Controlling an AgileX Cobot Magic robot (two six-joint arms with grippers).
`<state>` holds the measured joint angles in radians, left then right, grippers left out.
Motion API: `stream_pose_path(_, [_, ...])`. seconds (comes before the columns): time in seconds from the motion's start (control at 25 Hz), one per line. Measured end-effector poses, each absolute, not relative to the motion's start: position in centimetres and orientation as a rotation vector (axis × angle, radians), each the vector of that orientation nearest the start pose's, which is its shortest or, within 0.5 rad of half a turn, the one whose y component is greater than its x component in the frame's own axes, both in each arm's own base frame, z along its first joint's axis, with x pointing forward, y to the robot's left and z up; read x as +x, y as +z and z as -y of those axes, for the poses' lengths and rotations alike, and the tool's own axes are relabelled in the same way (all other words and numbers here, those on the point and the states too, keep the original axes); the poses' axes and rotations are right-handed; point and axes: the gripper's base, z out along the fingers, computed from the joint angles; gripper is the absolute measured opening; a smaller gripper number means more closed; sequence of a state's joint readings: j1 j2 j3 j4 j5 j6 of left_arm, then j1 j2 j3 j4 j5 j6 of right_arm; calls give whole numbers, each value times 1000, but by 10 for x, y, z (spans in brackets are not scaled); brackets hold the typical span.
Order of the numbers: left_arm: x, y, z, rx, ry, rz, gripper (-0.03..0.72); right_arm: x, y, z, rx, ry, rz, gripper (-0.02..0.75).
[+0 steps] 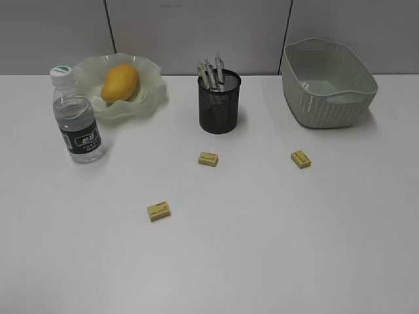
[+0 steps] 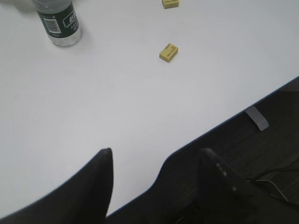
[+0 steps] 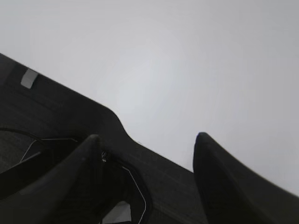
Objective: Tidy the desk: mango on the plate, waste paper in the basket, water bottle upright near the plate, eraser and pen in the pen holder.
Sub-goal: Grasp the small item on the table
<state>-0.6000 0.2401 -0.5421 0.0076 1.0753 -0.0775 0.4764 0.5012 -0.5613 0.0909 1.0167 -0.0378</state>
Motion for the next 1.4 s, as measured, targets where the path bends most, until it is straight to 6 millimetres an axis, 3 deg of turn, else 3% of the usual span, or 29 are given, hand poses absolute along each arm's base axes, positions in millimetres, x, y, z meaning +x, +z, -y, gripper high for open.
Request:
stream_pose_path(0.24, [43,286,29,606,-330,-2263,436,51,285,-33,-534,341,-2280,489])
stream_pose_path(0.56, [114,298,77,684,-277,-2343,436,51,283,-33,-525,344,-2277,490])
stream_pose_path(0.8, [180,280,123,850,-177,-2503,438,52,283,-33,-524,343,-2275,489])
stream_pose_path(1.0, [231,256,157,957,-121,-2602,494,52,283,-33,-524,342,-2275,489])
stream_pose_path(1.24, [271,226,185,1043,-82,-2654,516,52,283,-33,-524,342,-2275,490])
stream_pose_path(1.4, [282,200,193,1078,-74,-2708,517,52,283,-33,-524,342,-2275,490])
